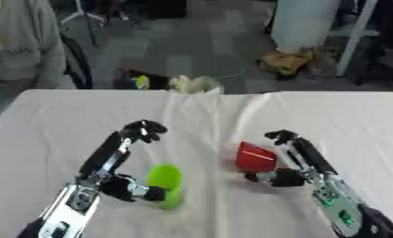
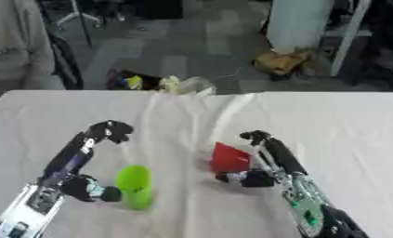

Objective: Pour the contents of one cup into another cup.

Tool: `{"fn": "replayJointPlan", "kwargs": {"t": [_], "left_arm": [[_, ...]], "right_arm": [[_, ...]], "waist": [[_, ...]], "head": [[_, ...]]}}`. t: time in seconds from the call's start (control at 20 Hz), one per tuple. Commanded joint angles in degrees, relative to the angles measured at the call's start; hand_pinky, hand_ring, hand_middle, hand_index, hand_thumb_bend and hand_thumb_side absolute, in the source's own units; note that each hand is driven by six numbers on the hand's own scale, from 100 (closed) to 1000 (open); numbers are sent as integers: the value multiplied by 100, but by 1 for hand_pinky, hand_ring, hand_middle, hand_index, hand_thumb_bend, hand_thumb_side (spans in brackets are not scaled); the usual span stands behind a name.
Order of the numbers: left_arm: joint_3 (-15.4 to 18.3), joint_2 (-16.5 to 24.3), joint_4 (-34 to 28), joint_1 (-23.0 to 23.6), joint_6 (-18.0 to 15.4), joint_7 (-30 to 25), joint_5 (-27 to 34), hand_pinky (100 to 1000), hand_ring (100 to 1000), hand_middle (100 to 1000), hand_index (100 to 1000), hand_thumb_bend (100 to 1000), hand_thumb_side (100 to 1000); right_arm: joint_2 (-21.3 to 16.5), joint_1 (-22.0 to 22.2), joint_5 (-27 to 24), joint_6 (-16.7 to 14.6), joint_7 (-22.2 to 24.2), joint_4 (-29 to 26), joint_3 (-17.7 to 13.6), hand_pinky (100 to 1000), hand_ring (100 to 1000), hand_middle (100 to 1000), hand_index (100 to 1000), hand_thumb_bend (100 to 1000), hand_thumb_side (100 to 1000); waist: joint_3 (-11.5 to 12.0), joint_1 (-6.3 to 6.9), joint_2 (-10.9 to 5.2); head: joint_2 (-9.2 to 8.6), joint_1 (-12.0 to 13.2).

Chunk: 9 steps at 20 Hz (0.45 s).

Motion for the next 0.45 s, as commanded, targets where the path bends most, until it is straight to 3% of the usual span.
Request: {"fn": "replayJointPlan", "kwargs": {"t": [0.05,0.4,0.45], "left_arm": [[183,169,-187,-7,119,5,239,669,735,793,862,1000,874],[506,328,-422,241,397,-51,761,661,758,828,894,1000,934],[558,342,-458,282,452,-40,845,659,759,832,897,1000,949]], "right_arm": [[-326,-3,-326,8,-195,-570,-9,822,719,743,845,835,698],[-643,392,-912,-55,-736,-1546,-60,794,695,719,826,789,686],[-667,463,-1000,-34,-781,-1690,-65,788,687,710,813,748,726]], "waist": [[-15,-8,-107],[-28,-17,-110],[-20,-17,-112]], "head": [[-29,38],[-26,81],[-25,91]]}}
